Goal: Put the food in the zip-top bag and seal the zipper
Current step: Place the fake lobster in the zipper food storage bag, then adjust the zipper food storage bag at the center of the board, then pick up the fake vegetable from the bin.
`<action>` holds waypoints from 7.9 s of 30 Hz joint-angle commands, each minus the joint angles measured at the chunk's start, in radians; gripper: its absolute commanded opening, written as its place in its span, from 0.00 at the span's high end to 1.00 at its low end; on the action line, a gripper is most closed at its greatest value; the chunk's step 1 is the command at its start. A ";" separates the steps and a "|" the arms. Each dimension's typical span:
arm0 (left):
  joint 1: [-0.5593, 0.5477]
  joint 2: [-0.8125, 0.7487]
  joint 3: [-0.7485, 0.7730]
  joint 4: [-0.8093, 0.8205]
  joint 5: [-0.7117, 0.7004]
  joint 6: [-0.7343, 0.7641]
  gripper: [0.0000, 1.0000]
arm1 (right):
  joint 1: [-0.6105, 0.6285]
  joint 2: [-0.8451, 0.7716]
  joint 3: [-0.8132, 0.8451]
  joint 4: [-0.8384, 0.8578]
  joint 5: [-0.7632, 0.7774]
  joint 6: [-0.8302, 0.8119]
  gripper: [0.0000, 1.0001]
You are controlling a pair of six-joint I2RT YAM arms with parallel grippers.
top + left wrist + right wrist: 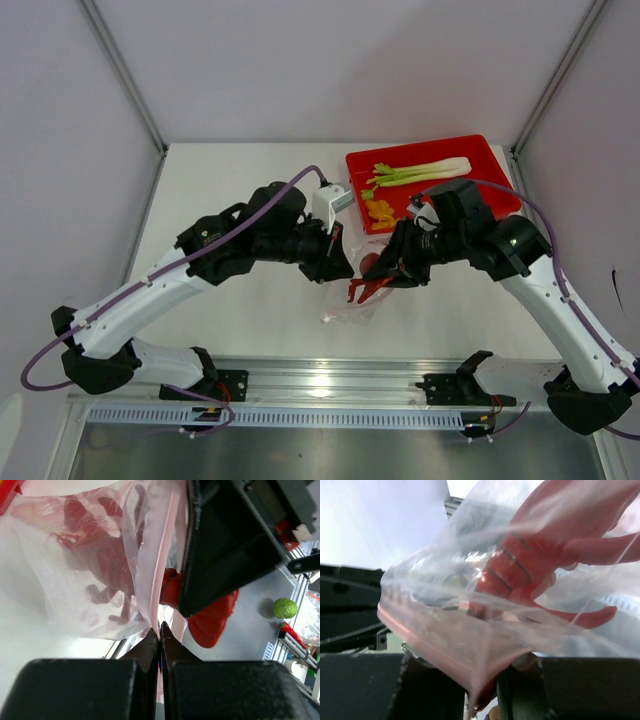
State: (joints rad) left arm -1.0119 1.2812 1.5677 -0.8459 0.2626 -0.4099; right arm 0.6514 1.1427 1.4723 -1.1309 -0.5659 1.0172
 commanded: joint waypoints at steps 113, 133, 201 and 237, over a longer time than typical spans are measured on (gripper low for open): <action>0.216 -0.237 -0.358 0.223 0.078 0.011 0.99 | 0.160 0.042 -0.176 0.222 0.514 -0.427 0.48; 0.265 -0.123 -0.261 0.199 0.044 0.080 0.99 | -0.335 0.325 0.150 0.226 0.445 -0.588 0.15; 0.315 -0.056 -0.339 0.307 0.190 0.097 0.99 | -0.562 1.129 0.234 1.077 0.592 -0.002 1.00; 0.489 -0.160 -0.273 0.160 0.165 0.172 1.00 | -0.149 -0.040 -0.411 0.263 0.512 -0.541 1.00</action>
State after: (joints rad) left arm -0.5400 1.1614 1.2514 -0.6769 0.3992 -0.2607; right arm 0.3923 1.1542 1.1221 -0.7506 -0.0692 0.4377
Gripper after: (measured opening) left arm 0.004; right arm 0.034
